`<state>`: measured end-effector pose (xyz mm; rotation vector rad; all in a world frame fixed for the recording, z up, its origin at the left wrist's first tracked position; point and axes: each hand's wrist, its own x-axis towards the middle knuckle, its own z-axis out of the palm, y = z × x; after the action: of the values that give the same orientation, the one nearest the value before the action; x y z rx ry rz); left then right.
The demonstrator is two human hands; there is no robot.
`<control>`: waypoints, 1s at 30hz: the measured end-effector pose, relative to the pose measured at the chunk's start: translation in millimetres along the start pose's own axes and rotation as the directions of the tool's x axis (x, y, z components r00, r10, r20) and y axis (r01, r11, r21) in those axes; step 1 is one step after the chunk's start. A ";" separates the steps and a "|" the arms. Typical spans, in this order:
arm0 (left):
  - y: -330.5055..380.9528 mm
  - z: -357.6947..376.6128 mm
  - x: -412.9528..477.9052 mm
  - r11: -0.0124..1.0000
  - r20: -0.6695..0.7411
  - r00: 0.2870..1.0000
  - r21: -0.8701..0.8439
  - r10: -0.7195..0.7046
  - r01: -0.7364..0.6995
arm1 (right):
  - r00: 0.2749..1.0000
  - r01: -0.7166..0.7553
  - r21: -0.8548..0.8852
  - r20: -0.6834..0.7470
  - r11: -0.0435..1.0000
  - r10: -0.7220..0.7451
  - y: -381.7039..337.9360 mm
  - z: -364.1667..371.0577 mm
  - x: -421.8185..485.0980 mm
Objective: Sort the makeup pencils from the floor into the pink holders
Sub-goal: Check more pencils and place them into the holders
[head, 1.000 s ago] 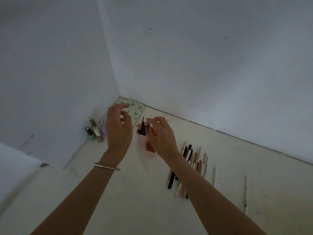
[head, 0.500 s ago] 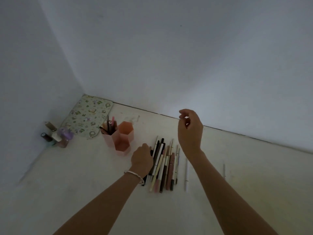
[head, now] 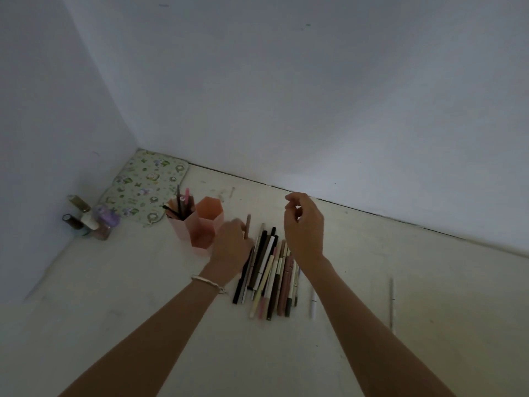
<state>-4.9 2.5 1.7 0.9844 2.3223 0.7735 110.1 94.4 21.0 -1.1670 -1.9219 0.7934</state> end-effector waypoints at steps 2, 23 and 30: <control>17.1 -30.0 5.6 0.993 -0.204 0.978 -0.089 0.053 -0.072 | 0.985 -0.068 -0.131 0.148 0.989 0.088 -3.0 13.7 -0.7; -22.6 -155.0 20.0 0.863 -0.731 0.678 -0.294 0.073 -0.410 | 0.997 -0.072 0.044 -0.003 0.996 0.072 -45.4 48.1 8.2; -70.1 -117.4 16.8 0.923 -0.535 0.765 0.080 0.357 -0.375 | 0.972 0.164 0.266 -0.208 0.950 -0.109 -101.4 46.6 15.7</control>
<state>-122.5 -61.0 35.3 1.3744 2.5930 1.4032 20.4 62.7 81.4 -0.8915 -1.6495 0.8171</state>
